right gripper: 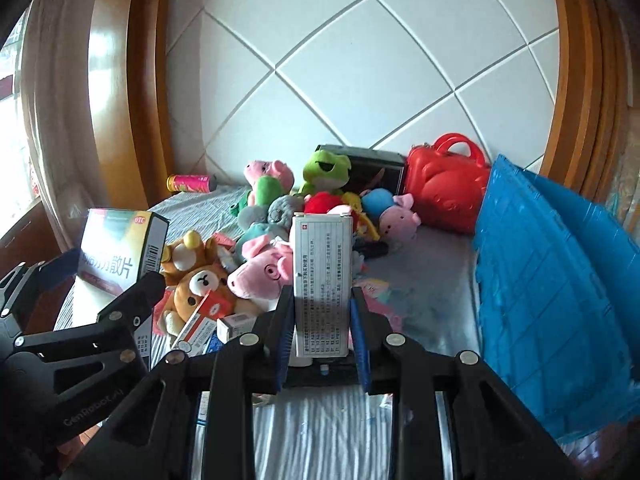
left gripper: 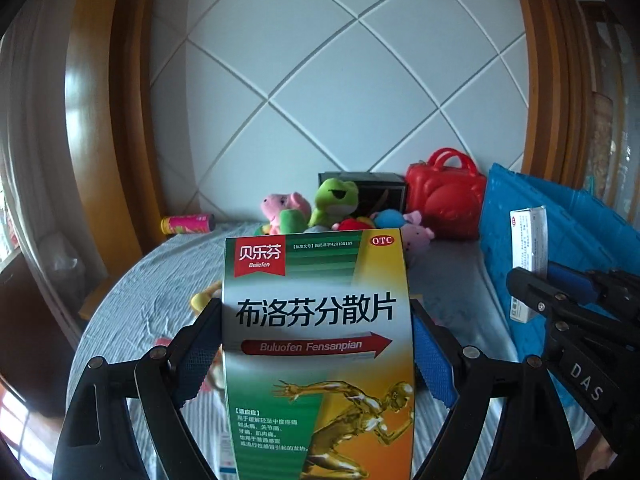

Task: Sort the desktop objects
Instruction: 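Lift the ibuprofen box with the left tool while the right tool carries the leaflet toward the crate, then open both tools to drop the ibuprofen box and leaflet into the crate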

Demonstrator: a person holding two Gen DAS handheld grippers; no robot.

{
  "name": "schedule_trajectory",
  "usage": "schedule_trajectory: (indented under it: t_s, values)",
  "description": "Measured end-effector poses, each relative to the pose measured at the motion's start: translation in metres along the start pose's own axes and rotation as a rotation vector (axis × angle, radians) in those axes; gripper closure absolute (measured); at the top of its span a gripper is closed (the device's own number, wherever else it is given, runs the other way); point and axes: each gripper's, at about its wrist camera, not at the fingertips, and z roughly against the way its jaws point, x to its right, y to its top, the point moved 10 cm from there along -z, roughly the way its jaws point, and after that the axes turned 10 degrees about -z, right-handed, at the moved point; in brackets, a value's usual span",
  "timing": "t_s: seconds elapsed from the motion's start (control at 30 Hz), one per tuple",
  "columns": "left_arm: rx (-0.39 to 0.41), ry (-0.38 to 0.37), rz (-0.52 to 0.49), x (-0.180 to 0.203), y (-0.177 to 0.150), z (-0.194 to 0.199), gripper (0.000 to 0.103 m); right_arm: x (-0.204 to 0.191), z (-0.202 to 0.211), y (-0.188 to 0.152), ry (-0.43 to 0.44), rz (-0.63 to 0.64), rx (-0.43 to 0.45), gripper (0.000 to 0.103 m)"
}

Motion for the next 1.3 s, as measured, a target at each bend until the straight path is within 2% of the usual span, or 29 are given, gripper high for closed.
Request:
schedule_trajectory:
  t_s: [0.27, 0.53, 0.67, 0.9, 1.0, 1.1, 1.2, 1.3]
  values:
    - [0.063, -0.006, -0.019, 0.068, 0.047, 0.024, 0.016, 0.078, 0.042, 0.045, -0.015, -0.007, 0.079, 0.077]
    - [0.177, -0.094, -0.048, 0.129, 0.114, 0.047, 0.016, 0.159, 0.083, 0.070, -0.132, -0.101, 0.169, 0.077]
    - [0.228, -0.144, -0.085, 0.180, 0.145, 0.064, 0.016, 0.213, 0.106, 0.079, -0.190, -0.167, 0.212, 0.077]
    - [0.307, -0.219, -0.115, 0.294, 0.189, 0.095, 0.016, 0.320, 0.142, 0.087, -0.274, -0.225, 0.269, 0.077]
    - [0.288, -0.244, -0.109, 0.342, 0.198, 0.095, 0.016, 0.364, 0.152, 0.088, -0.300, -0.216, 0.272, 0.077]
    - [0.243, -0.263, -0.134, 0.391, 0.193, 0.085, 0.016, 0.405, 0.153, 0.083, -0.315, -0.213, 0.255, 0.077]
    - [0.153, -0.286, -0.172, 0.433, 0.174, 0.061, 0.015, 0.438, 0.138, 0.067, -0.318, -0.212, 0.207, 0.077]
    - [0.030, -0.286, -0.208, 0.461, 0.151, 0.029, 0.015, 0.463, 0.116, 0.047, -0.308, -0.213, 0.136, 0.077]
